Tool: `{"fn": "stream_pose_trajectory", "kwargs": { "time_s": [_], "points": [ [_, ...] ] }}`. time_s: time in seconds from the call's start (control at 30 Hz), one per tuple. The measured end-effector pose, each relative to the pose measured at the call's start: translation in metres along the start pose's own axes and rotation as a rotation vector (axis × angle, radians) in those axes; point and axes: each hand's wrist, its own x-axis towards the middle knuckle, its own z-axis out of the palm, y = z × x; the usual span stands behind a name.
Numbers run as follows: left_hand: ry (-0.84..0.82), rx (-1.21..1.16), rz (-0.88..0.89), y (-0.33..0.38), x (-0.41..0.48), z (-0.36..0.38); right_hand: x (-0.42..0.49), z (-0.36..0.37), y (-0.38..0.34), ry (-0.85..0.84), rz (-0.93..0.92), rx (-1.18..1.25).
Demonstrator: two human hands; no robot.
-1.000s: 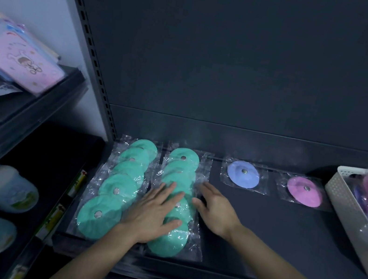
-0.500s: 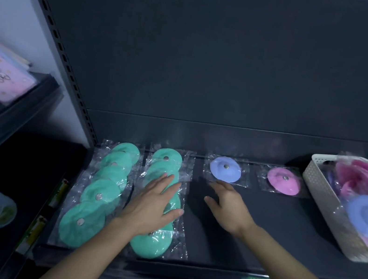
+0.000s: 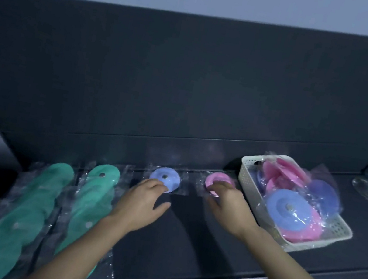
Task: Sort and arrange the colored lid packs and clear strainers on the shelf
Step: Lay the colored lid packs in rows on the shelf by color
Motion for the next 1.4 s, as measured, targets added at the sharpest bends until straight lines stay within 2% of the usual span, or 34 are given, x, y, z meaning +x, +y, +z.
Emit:
{"fn": "stream_pose_trajectory", "kwargs": {
  "time_s": [0.33,0.57,0.63,0.77,0.93,1.1,1.2,1.27,1.4],
  "points": [
    [0.011,-0.197,0.026,0.106,0.079,0.030,-0.005,-0.080,0.087,0.163,-0.022,-0.030],
    [-0.057,-0.174,0.079,0.185,0.117,0.056,-0.011,-0.112,0.160,0.227,-0.013,-0.128],
    [-0.120,-0.164,0.022,0.203,0.124,0.062,-0.012,-0.114,0.182,0.283,-0.002,-0.157],
    [-0.220,-0.226,-0.119,0.230,0.128,0.073,-0.016,-0.120,0.220,0.211,0.170,-0.092],
    [-0.200,-0.427,-0.267,0.239,0.132,0.081,-0.023,-0.126,0.240,0.095,0.317,0.247],
    [-0.175,-0.720,-0.406,0.236,0.128,0.088,-0.021,-0.127,0.246,0.094,0.333,0.157],
    [-0.146,-0.799,-0.431,0.231,0.127,0.085,-0.018,-0.129,0.247,0.124,0.335,0.115],
    [-0.109,-0.861,-0.424,0.230,0.128,0.080,-0.017,-0.133,0.248,0.156,0.354,0.157],
    [-0.067,-1.141,-0.460,0.236,0.131,0.068,-0.017,-0.142,0.249,0.278,0.353,0.261]
  ]
}}
